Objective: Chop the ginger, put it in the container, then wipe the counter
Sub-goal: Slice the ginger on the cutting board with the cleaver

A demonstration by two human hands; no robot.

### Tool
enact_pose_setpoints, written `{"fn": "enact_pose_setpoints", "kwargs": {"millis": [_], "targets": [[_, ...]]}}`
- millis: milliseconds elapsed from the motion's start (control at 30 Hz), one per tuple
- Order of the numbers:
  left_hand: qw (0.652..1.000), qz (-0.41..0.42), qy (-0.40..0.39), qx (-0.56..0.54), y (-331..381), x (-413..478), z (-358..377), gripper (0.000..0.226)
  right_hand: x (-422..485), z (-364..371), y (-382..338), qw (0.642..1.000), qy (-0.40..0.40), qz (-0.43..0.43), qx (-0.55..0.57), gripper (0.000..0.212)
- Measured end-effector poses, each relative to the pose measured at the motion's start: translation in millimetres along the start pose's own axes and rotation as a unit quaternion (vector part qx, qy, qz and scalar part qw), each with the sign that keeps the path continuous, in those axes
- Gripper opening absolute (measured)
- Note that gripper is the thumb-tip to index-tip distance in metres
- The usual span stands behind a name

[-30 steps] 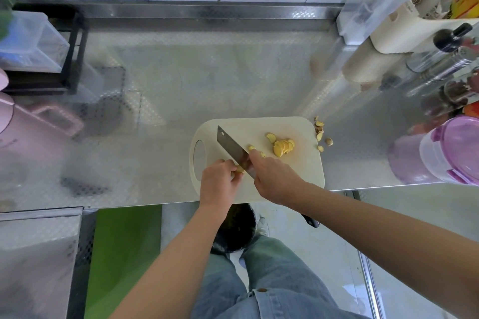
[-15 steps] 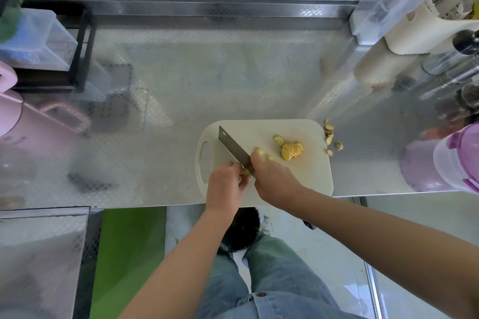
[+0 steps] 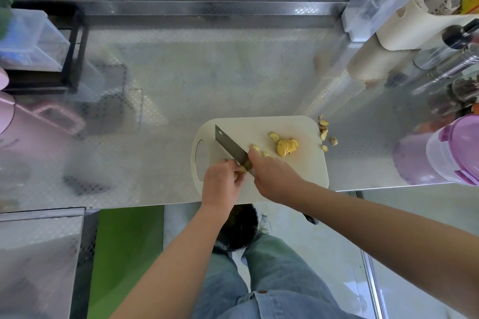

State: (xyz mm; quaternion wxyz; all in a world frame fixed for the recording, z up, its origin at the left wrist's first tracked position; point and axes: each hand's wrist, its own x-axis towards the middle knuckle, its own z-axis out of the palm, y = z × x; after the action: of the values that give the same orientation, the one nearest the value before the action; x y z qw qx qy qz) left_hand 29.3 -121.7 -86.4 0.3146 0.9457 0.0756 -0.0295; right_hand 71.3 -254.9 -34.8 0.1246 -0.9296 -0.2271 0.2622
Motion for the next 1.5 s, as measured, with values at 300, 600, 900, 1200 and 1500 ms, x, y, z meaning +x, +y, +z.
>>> {"fn": "enact_pose_setpoints", "kwargs": {"millis": [300,600,900,1200,1500], "targets": [[1.000,0.014,-0.002,0.001,-1.8,0.6,1.6,0.015,-6.9,16.7,3.7,0.999,-0.009,0.007,-0.033,0.041],[0.998,0.034,-0.021,0.051,-1.2,1.3,2.1,0.019,-6.3,16.0,5.4,0.999,-0.005,0.031,-0.002,0.038],[0.999,0.003,-0.017,0.047,1.2,0.1,-3.4,0.016,-16.3,8.3,6.0,1.000,0.005,0.024,-0.003,0.045],[1.000,-0.017,0.022,-0.010,-0.3,2.2,-2.1,0.012,-13.8,12.4,2.2,0.999,0.014,0.035,0.003,0.040],[1.000,-0.002,0.018,0.010,-2.2,4.0,-3.0,0.018,3.0,18.6,-4.9,1.000,0.013,0.025,-0.012,0.029]]}}
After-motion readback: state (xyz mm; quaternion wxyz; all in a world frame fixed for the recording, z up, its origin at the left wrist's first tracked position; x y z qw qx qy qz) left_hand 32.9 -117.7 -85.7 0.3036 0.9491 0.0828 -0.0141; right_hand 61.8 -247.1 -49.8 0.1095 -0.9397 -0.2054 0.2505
